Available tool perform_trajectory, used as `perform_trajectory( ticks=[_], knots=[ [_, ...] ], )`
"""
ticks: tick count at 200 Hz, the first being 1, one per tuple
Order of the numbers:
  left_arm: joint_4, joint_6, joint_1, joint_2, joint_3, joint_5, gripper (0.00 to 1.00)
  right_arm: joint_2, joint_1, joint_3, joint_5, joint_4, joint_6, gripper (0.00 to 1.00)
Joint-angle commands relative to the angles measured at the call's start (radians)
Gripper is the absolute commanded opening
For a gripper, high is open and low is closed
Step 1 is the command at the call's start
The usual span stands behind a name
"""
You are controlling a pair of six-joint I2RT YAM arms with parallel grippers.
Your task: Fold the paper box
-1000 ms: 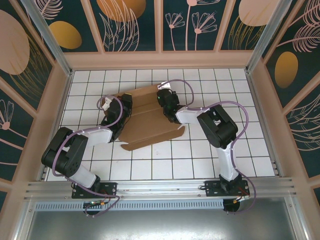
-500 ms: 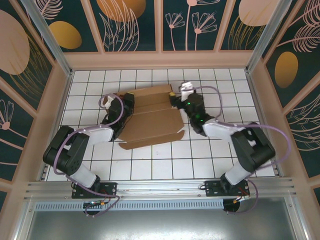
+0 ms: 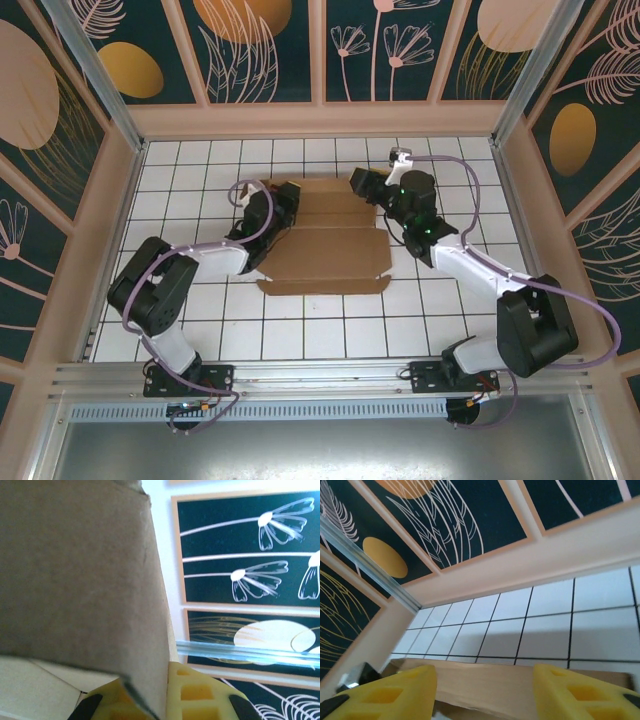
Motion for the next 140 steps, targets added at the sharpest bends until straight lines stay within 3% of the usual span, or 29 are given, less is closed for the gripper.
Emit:
perform_trajectory(
  ticks=[1, 52, 83, 140],
  knots=[
    [-0.012, -0.002, -0.031, 0.059, 0.034, 0.011, 0.04, -0.038, -0.036, 0.030, -0.067, -0.102, 0.230, 0.57],
    [-0.044, 0.089, -0.033, -0.018, -0.019, -0.010, 0.37, -0.080, -0.033, -0.138, -0.083, 0.094, 0.557, 0.62],
    [-0.070, 0.132, -0.032, -0.093, -0.060, -0.011, 0.46, -0.067, -0.001, -0.189, -0.049, 0.176, 0.705, 0.67],
    [-0.169, 0.298, -0.029, -0.257, -0.066, -0.047, 0.65, 0.035, 0.095, -0.180, -0.003, 0.251, 0.800, 0.76]
  ],
)
